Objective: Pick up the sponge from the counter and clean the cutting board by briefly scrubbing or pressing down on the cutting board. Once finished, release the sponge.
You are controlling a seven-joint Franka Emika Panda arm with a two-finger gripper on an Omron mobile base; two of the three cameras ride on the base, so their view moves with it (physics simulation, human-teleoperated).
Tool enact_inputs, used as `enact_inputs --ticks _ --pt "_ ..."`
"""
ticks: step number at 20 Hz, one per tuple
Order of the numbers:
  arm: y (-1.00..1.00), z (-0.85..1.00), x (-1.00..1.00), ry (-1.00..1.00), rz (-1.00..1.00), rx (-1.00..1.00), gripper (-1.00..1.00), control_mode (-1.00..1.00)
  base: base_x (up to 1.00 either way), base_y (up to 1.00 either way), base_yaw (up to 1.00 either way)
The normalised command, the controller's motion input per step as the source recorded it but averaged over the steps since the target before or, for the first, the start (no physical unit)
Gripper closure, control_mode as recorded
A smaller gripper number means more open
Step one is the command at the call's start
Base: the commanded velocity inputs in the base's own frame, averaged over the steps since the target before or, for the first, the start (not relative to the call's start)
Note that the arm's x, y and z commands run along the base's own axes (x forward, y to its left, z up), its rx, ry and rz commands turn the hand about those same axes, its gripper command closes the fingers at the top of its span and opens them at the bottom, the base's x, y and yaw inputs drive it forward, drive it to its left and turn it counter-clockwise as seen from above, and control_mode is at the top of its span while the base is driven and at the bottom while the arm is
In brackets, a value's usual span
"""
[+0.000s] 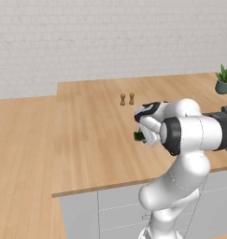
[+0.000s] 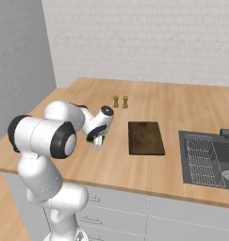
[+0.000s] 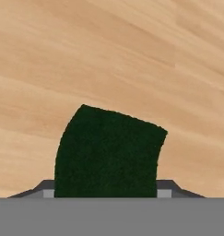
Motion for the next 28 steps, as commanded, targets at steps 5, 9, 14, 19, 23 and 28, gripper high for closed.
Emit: enact_inputs --ticks 5,9,14,19,23,28 --pt "0.32 0.01 0.0 0.0 0.03 -0.04 -1.0 -1.0 0.0 0.0 0.0" --pt "0.07 0.08 0.0 0.0 0.06 -0.11 -1.0 -1.0 0.0 0.0 0.0" --pt "0.0 0.67 -0.45 -0.05 0.02 -0.04 -1.0 -1.0 0.0 0.0 0.0" --pt "0.0 1.0 -0.84 -0.08 -0.01 0.02 -1.0 -1.0 0.0 0.0 0.0" --pt "0.06 0.87 -0.9 -0.08 -0.22 0.07 -1.0 -1.0 0.0 0.0 0.0" --pt "0.1 0.68 -1.0 -0.08 -0.46 0.09 -1.0 -1.0 0.0 0.0 0.0"
